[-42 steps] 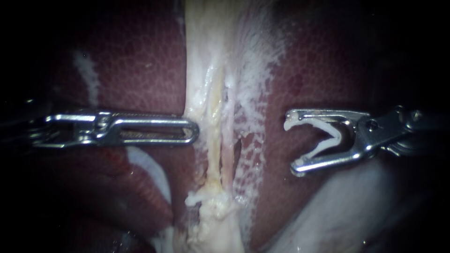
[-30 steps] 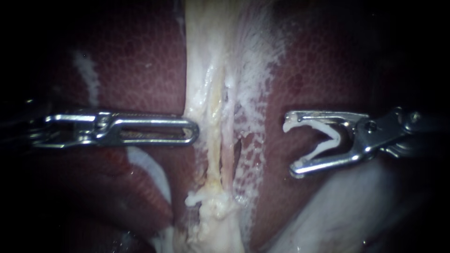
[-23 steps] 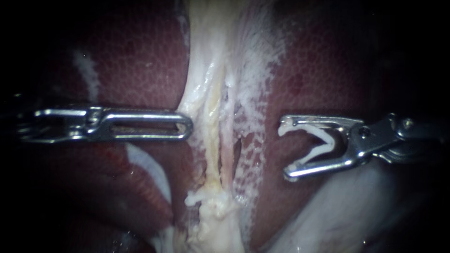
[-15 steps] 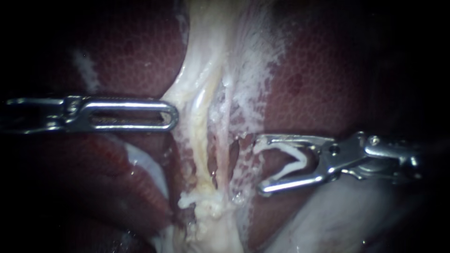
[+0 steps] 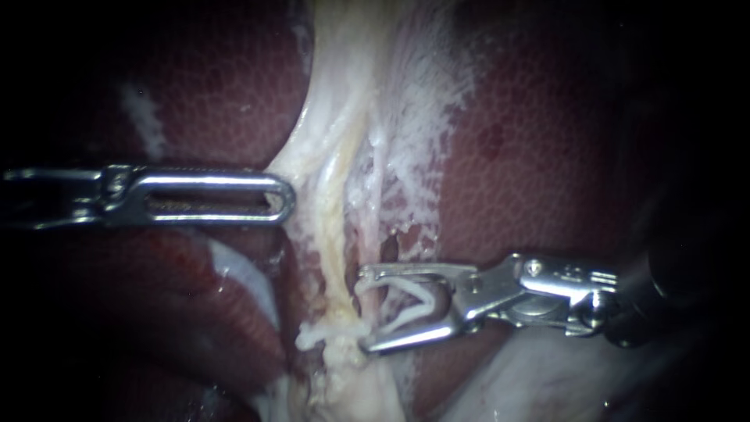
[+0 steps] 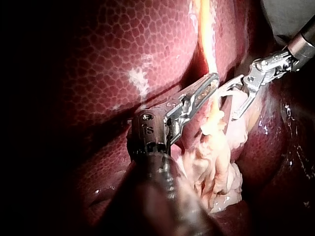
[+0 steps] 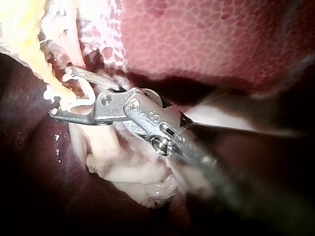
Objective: Clipping second clip left tube
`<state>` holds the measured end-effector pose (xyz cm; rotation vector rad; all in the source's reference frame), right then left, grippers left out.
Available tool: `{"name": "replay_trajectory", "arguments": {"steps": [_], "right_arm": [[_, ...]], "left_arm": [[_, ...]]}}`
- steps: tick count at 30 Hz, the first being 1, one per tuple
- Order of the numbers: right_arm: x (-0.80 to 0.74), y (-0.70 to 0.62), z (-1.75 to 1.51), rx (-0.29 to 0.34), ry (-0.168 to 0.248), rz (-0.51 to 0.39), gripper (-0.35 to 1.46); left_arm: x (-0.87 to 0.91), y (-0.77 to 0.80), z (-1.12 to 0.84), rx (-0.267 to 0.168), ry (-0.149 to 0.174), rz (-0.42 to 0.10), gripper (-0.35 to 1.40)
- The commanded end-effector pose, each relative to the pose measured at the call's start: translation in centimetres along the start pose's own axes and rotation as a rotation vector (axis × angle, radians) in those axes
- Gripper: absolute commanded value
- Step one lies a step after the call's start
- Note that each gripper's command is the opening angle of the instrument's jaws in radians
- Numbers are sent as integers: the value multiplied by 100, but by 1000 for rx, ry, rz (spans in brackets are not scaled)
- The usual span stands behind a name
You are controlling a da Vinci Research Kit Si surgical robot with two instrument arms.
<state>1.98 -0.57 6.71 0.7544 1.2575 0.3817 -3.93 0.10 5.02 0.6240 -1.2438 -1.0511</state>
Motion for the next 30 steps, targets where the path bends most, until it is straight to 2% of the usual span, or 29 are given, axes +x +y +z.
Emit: {"name": "replay_trajectory", "arguments": {"steps": [1,7,13,24,30], "right_arm": [[-1,0,4,1,-3,-2,59],[-4,1,16,18,-7,-9,59],[2,1,30,25,-7,-9,59],[13,-3,58,87,-13,-26,57],[16,-5,66,96,-15,-25,56]], "left_arm": [[0,0,0,-1,0,0,-35],[1,0,0,-1,0,1,-35],[2,0,1,-1,0,2,-35],[4,0,2,-2,-1,3,-35],[4,0,2,-3,-1,3,-35]]}}
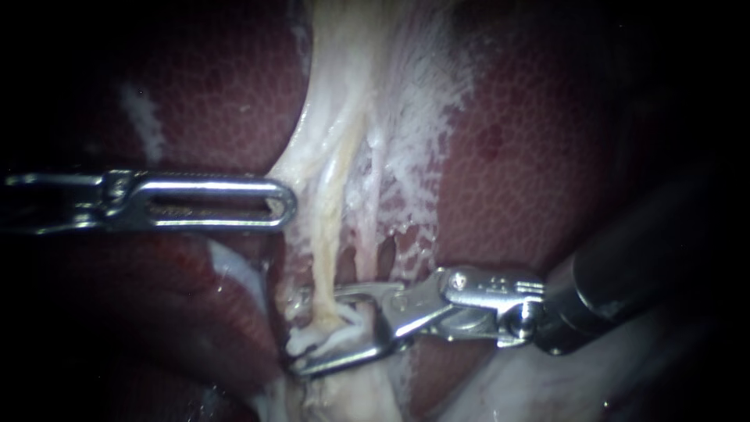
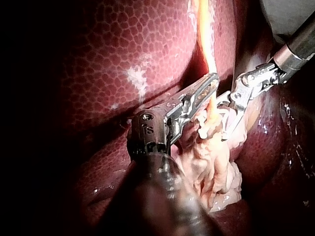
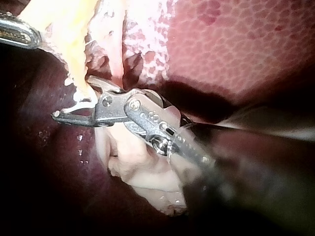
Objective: Clipping second clip left tube
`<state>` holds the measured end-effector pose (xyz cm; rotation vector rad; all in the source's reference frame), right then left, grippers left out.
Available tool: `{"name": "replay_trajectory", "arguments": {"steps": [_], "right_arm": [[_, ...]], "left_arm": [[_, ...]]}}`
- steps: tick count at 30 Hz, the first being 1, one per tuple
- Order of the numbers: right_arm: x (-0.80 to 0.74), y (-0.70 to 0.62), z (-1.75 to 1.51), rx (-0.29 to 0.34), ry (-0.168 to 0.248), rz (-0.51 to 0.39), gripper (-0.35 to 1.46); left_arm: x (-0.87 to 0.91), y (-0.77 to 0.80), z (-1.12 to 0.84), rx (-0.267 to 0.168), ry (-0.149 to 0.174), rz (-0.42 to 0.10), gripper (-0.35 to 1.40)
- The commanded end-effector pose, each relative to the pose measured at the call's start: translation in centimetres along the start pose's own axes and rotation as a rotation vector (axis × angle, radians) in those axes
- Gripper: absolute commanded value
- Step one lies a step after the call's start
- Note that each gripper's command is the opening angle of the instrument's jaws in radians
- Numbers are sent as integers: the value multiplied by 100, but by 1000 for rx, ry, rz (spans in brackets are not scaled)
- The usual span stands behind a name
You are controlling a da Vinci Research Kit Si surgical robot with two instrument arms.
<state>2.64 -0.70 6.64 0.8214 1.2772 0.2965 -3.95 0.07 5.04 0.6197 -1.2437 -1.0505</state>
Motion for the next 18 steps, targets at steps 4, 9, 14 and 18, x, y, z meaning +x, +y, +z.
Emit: {"name": "replay_trajectory", "arguments": {"steps": [4,9,14,18], "right_arm": [[1,1,-3,0,0,1,53],[3,2,-5,-5,2,8,51],[2,4,-6,-12,4,32,46],[1,6,-9,-64,-14,37,2]], "left_arm": [[0,0,0,0,0,0,-35],[1,0,0,0,0,0,-35],[1,0,0,0,0,1,-35],[1,0,0,0,0,1,-35]]}}
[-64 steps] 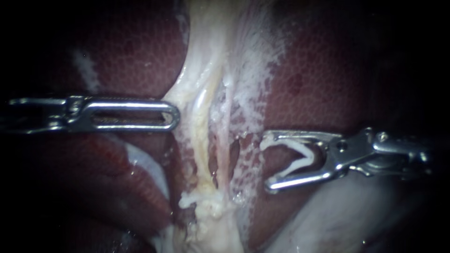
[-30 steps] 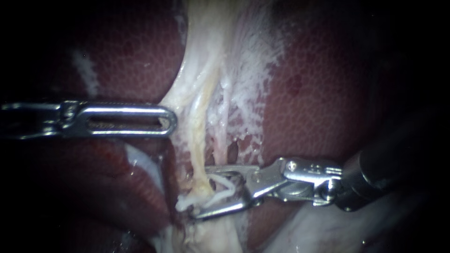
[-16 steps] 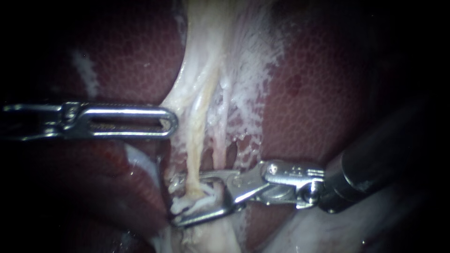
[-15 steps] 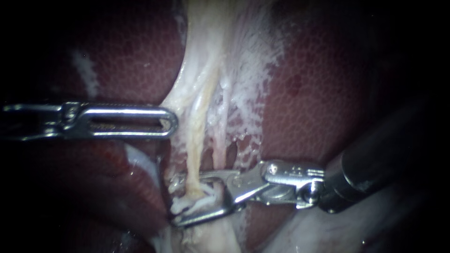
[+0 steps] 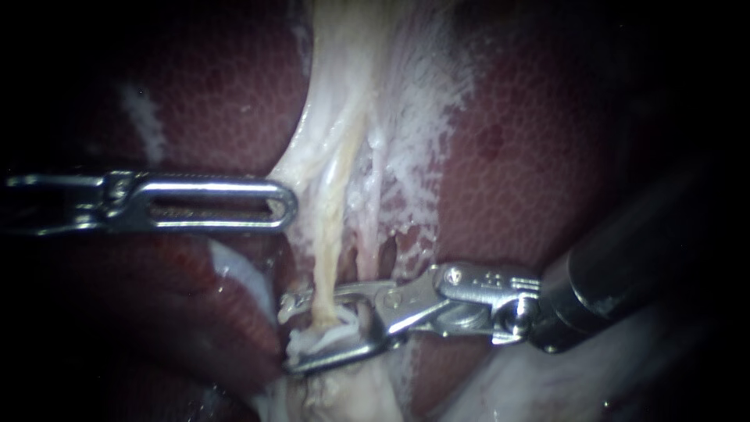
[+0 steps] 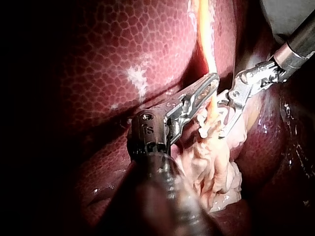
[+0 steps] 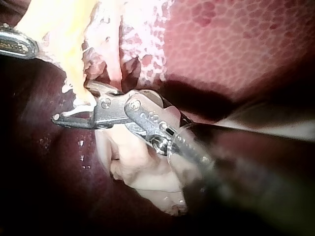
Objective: Clipping second clip left tube
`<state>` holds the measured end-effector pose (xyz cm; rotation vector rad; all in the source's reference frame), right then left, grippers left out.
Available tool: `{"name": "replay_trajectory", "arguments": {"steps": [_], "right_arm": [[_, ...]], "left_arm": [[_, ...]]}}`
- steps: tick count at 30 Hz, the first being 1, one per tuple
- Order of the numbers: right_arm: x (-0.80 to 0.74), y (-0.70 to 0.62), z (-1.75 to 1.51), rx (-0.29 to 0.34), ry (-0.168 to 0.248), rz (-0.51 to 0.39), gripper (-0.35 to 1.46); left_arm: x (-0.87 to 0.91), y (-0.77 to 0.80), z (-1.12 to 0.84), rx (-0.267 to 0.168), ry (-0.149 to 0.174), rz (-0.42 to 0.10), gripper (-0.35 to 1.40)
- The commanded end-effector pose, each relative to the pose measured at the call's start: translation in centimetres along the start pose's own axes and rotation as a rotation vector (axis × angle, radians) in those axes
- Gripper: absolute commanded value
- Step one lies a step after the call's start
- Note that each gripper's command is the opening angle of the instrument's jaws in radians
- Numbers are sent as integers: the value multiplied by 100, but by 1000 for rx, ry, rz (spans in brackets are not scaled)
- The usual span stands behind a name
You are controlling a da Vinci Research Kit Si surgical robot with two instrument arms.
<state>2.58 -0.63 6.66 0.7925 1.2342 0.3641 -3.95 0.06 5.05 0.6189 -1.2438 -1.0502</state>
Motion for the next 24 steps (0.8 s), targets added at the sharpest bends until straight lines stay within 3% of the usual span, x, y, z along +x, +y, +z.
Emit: {"name": "replay_trajectory", "arguments": {"steps": [1,3,8,24], "right_arm": [[0,3,-1,-14,-14,-3,-12],[-1,8,-3,-33,-28,0,-35],[-5,17,-11,-47,-29,1,-35],[-7,15,-10,-50,-27,17,-35]], "left_arm": [[0,0,0,0,0,0,-35],[0,0,0,0,0,0,-35],[1,0,0,0,0,0,-35],[1,0,1,0,0,0,-35]]}}
